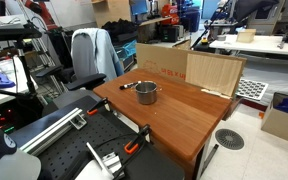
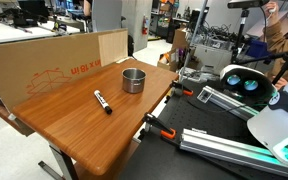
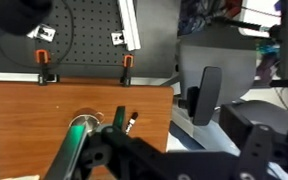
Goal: Put the black marker inside the silver pot
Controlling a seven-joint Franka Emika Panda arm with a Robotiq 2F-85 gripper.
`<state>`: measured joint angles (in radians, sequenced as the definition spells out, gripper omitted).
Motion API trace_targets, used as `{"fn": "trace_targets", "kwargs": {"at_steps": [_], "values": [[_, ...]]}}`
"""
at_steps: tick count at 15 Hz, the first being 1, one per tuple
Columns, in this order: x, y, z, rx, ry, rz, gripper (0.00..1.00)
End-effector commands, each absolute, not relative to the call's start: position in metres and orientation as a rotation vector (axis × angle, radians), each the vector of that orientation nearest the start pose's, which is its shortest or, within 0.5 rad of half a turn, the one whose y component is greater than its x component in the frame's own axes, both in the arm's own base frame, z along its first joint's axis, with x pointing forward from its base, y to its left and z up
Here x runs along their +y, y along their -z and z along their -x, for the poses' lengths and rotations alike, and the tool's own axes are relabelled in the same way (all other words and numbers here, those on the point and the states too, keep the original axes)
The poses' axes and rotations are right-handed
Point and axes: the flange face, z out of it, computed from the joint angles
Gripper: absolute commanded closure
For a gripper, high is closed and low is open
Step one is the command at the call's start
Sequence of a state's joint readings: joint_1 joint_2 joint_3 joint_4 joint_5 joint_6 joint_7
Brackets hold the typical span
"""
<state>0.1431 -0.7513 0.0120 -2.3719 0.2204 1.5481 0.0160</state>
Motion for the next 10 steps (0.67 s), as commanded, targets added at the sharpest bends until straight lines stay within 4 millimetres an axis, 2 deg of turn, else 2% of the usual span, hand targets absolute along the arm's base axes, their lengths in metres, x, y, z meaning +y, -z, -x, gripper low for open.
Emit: {"fn": "trace_targets", "kwargs": {"at_steps": [1, 6, 10], "values": [[0.073, -0.574, -0.305, -0.195, -0.134, 2.927, 0.00], [0.067, -0.546, -0.319, -0.074, -0.124, 2.936, 0.00], [0.068, -0.502, -0.336, -0.002, -0.135, 2.964, 0.00]]}}
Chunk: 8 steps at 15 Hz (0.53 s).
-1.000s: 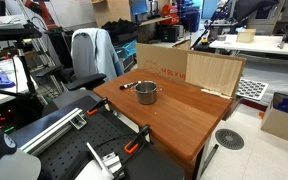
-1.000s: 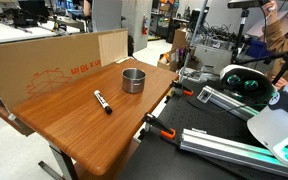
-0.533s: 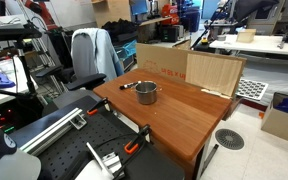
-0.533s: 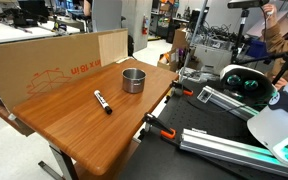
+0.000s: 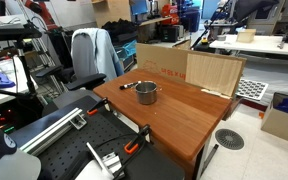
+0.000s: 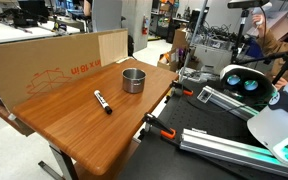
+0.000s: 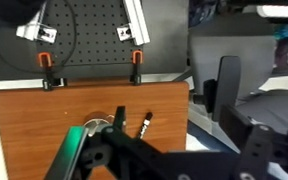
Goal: Put the black marker inside the silver pot
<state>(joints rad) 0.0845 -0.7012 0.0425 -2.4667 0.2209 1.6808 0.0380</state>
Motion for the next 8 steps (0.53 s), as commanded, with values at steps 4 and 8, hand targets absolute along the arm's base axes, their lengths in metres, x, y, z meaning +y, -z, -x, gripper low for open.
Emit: {"fn": "trace_targets", "kwargs": {"at_steps": [4, 8], "values": [[0.078, -0.455, -0.353, 0.049, -0.145, 2.981, 0.00], [0.082, -0.407, -0.373, 0.126, -0.093, 2.979, 0.00]]}}
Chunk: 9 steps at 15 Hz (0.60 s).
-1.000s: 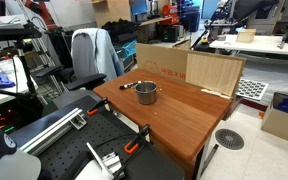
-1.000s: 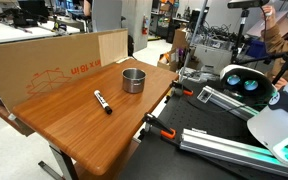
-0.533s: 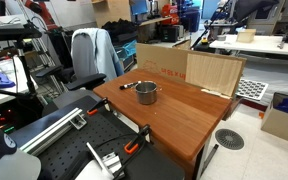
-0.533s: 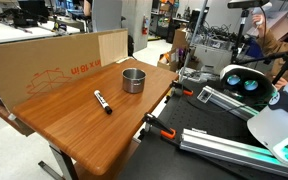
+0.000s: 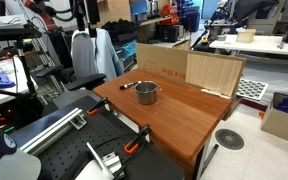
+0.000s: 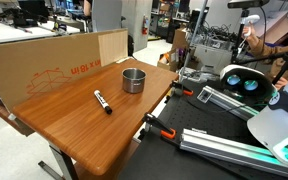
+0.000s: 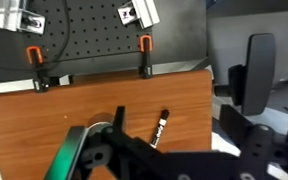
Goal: Put the black marker inside the silver pot
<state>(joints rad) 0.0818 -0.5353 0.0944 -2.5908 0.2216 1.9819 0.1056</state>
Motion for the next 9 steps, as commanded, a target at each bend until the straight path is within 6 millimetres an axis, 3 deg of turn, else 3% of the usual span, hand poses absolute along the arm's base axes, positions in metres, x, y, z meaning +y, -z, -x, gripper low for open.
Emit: {"fn": "trace_targets", "kwargs": {"at_steps": [1, 9], "values": [[0.083, -0.395, -0.377, 0.146, -0.079, 2.982, 0.00], [0.089, -0.312, -0.416, 0.377, -0.020, 2.934, 0.00]]}}
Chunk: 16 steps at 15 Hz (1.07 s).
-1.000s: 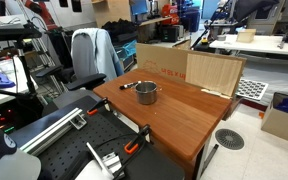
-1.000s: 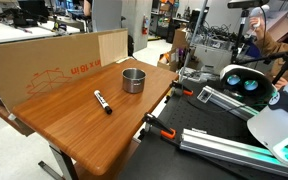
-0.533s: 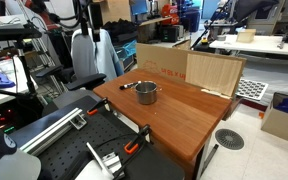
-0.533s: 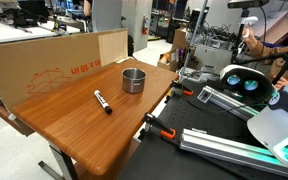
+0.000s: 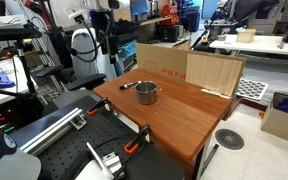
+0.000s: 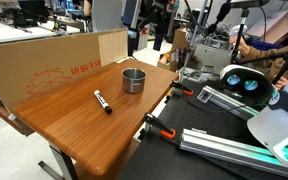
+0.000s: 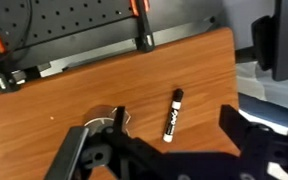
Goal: Put the black marker inside the silver pot
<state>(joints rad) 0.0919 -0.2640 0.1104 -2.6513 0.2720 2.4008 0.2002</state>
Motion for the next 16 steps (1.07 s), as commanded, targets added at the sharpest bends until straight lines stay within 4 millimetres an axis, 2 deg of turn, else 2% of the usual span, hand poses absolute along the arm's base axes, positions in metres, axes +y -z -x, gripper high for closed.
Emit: {"fn": "trace_targets", "kwargs": {"at_steps": [1, 16], "values": [[0.091, -0.303, -0.420, 0.394, -0.026, 2.928, 0.00], [0.123, -0.191, -0.497, 0.607, -0.132, 2.947, 0.00]]}}
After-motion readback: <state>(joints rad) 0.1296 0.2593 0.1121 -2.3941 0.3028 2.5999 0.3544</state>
